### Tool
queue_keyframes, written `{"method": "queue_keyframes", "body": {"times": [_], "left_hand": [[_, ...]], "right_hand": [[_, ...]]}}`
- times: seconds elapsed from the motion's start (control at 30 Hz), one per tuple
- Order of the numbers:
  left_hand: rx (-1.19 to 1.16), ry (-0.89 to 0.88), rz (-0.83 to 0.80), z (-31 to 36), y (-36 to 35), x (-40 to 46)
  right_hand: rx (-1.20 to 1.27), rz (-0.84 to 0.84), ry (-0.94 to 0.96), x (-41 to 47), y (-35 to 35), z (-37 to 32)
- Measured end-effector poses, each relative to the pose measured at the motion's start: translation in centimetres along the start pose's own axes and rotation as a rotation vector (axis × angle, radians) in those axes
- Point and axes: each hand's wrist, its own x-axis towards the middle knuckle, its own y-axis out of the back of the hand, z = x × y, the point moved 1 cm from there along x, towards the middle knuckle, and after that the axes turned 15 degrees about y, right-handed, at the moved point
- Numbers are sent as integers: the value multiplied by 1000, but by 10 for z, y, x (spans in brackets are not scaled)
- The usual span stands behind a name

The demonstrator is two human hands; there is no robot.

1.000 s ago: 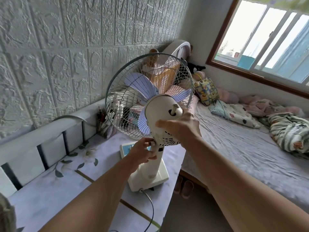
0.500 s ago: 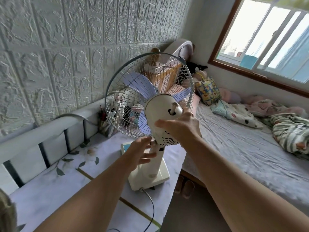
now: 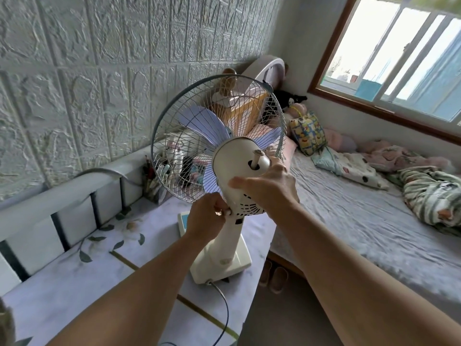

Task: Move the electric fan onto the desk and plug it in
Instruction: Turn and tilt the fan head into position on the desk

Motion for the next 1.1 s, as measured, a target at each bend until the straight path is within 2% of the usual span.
{"method": "queue_keyframes", "body": {"times": [0.07,0.13,0.17,0.23,0.27,0.3,0.37,0.43,0.5,0.6,0.63,0.7,0.77,0.9,0.97,1.0,1.03,1.1], "left_hand": [[-263,296,-106,-6,2,3],[-552,605,-357,-9,3,0],[-611,662,-467,-10,3,-1],[-618,601,-534,-10,0,-4],[-600,524,-494,-8,-1,-5],[-558,434,-417,-7,-2,-4],[-314,206,-186,-6,-4,0],[-185,102,-78,-5,-5,0],[-308,229,-150,-6,-6,-2],[-769,703,-430,-4,-2,-4],[-832,783,-502,-4,-2,-4],[-835,770,-549,-2,-1,-2],[-778,658,-498,-1,-4,-1],[-176,157,-124,-6,-5,6],[-62,47,-39,-6,-5,5],[-92,99,-59,-9,-6,6],[-199,227,-111,-10,-7,6],[-527,603,-350,-9,-4,1]], "right_hand": [[7,-1,5,-1,0,0],[10,-1,5,-1,1,0],[9,-3,4,-2,1,0],[5,-11,0,-1,2,0],[7,-15,-2,-1,3,0],[11,-18,-2,-1,4,0],[18,-20,-4,-2,5,-1],[16,-21,-5,-2,4,-2],[9,-23,-4,-2,4,-2],[8,-29,-4,-3,6,-2],[5,-33,-5,-3,6,-2],[-2,-36,-9,-3,6,-2],[-8,-32,-11,-3,5,-3],[0,-30,-2,-4,5,-3],[4,-25,6,-3,5,-3],[5,-26,7,-3,5,-2],[6,-28,7,-3,6,-2],[7,-29,2,-3,6,-2]]}}
